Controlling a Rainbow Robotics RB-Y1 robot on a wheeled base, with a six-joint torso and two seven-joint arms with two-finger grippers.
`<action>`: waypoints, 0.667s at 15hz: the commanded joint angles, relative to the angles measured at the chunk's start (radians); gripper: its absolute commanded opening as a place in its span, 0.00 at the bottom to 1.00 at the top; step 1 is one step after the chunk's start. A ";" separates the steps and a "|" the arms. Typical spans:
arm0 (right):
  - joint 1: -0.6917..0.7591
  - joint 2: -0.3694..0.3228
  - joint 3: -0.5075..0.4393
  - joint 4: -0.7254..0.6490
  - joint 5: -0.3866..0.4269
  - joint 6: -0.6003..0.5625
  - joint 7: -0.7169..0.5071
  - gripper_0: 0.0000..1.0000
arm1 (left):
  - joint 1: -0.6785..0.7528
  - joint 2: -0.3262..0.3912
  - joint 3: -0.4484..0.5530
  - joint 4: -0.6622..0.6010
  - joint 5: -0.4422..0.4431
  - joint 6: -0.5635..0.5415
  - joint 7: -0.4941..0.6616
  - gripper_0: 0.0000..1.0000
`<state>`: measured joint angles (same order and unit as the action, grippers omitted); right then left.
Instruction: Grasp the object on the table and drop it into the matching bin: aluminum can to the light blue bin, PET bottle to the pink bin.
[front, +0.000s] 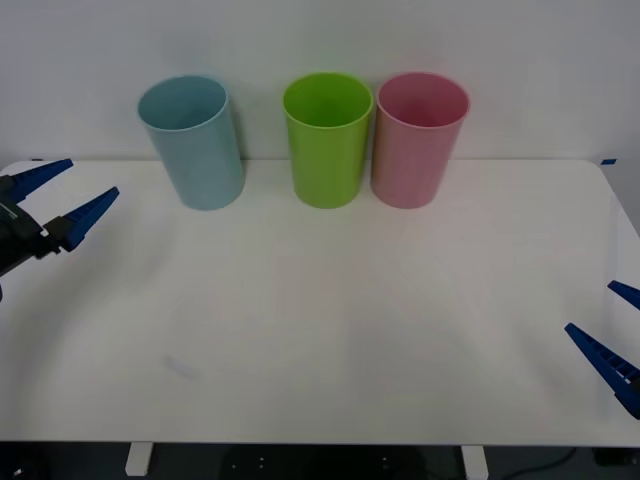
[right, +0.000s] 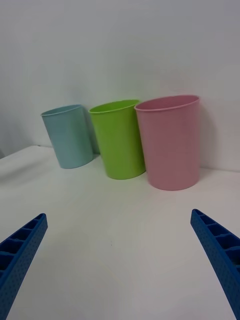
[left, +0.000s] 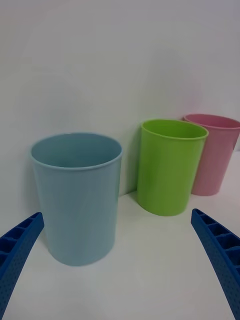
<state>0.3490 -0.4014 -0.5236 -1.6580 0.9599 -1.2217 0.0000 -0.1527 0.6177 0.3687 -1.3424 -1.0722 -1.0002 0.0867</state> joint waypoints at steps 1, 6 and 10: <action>0.000 0.000 0.000 0.000 0.000 0.000 0.000 1.00 | 0.064 0.001 0.078 -0.027 -0.049 -0.103 -0.002 1.00; 0.000 0.000 0.000 0.000 0.000 0.000 0.000 1.00 | 0.232 -0.001 0.122 -0.169 -0.035 -0.149 -0.002 1.00; 0.000 0.000 0.000 0.000 0.000 0.000 0.000 1.00 | 0.294 0.001 0.159 -0.213 -0.031 -0.184 -0.005 1.00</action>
<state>0.3490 -0.4014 -0.5236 -1.6580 0.9599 -1.2217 0.0000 0.1303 0.6182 0.5233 -1.5478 -1.1061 -1.1819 0.0833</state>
